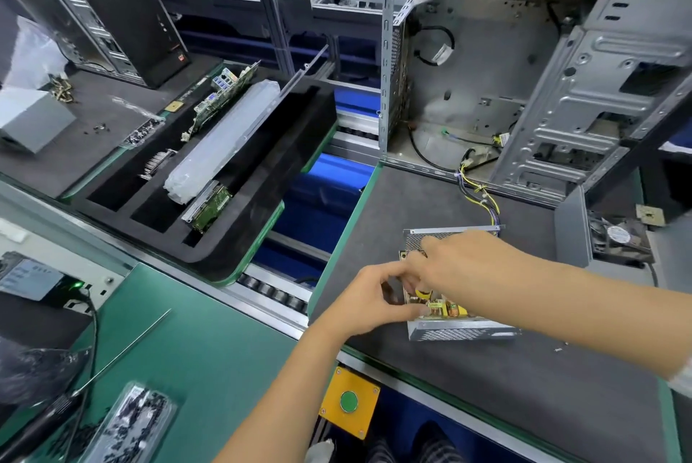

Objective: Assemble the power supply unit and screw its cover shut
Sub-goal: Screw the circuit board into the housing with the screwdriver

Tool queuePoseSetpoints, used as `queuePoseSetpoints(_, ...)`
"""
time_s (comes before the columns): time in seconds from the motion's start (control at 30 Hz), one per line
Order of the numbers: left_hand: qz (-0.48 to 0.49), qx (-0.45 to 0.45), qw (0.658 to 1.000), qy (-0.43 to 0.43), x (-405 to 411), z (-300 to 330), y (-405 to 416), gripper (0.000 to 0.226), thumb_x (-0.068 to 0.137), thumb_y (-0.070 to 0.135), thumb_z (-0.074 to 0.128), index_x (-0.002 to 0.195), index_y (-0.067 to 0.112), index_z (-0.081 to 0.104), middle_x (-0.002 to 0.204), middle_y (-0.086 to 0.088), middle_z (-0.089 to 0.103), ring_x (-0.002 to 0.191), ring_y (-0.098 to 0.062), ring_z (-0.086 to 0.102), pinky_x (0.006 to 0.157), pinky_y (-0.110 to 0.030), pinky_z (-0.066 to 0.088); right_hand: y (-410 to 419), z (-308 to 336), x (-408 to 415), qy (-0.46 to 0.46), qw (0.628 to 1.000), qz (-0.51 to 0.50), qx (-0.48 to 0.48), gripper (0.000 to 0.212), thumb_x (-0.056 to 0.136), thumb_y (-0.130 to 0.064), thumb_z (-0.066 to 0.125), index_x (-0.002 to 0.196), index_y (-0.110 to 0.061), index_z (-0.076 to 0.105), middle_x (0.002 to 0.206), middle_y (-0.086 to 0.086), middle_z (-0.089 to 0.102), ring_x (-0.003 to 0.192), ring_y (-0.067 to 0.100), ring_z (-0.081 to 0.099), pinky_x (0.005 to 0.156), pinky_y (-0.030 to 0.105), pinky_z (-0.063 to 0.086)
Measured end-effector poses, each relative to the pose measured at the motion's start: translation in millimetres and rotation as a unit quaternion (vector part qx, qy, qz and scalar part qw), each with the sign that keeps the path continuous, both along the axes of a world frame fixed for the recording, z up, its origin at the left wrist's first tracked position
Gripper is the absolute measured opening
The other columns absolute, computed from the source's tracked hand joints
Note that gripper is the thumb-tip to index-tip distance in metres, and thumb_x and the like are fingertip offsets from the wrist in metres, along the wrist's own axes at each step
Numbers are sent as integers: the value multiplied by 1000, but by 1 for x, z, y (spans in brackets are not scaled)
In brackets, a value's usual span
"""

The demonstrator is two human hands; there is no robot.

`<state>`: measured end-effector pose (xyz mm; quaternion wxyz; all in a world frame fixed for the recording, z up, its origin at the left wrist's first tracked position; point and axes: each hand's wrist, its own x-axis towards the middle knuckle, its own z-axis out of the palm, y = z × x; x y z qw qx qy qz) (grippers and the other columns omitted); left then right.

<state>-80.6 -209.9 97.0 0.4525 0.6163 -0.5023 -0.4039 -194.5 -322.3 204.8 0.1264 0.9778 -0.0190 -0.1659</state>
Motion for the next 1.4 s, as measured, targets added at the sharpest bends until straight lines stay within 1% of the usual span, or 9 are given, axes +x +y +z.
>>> queuePoseSetpoints(0.13,22,-7,1000,17,-5,4,-5,35,79,17,81,86,50,72,90,19,68,89,-6,59,82,-29,49,4,-1,3,-20,998,-15,-52,32,100,-40,36,104,-16,56,97,-1,67,89,26,66,45,24,16)
queuePoseSetpoints(0.33,-11,16,999,38,5,8,-2,17,89,19,72,102,29,75,101,6,71,93,-2,61,85,-20,47,-4,4,-6,-26,999,13,37,41,86,-15,57,94,-27,19,87,-4,32,64,18,45,40,27,13)
queuePoseSetpoints(0.47,-44,32,998,24,1,13,-5,23,87,19,73,99,38,68,94,21,69,92,1,62,91,-19,45,-2,9,-2,-10,1000,28,-8,14,98,-32,42,96,-22,33,90,-2,58,81,24,62,43,28,12)
queuePoseSetpoints(0.57,-23,26,998,45,-4,11,-8,24,84,17,76,106,20,67,96,11,72,95,-5,66,90,-17,47,4,14,3,-1,999,4,-42,26,100,-42,34,94,-18,44,92,-1,63,85,25,64,45,26,13)
queuePoseSetpoints(0.67,-16,20,998,56,-5,13,-7,25,84,12,76,101,30,69,99,6,75,100,-9,67,93,-19,48,8,16,7,14,998,-4,-56,21,100,-31,37,88,-21,52,95,-1,64,89,24,64,46,25,15)
queuePoseSetpoints(0.8,-23,26,999,30,-1,14,-7,21,86,11,74,104,21,73,111,-5,69,106,-29,61,100,-45,46,8,17,2,19,999,-20,-20,9,95,-22,45,99,-19,52,105,3,56,94,25,61,47,25,20)
queuePoseSetpoints(0.87,-34,35,998,32,2,15,-7,21,88,12,72,108,16,72,110,-7,70,105,-35,61,100,-51,45,7,16,-1,16,999,-12,29,31,88,-15,55,117,-17,43,108,4,44,94,25,58,44,28,18)
queuePoseSetpoints(1.2,1,19,1000,24,-13,18,-11,33,80,16,79,96,43,69,96,13,73,96,-3,66,87,-20,48,5,3,0,-19,999,-15,-38,18,99,-26,41,97,-18,57,102,0,65,92,25,64,49,26,21)
queuePoseSetpoints(1.4,-1,15,1000,-7,-11,18,-5,31,86,12,74,96,42,71,104,1,70,99,-18,62,94,-31,49,1,4,-8,-60,995,-72,-24,29,100,-32,37,94,-19,63,97,1,65,90,25,64,46,25,17)
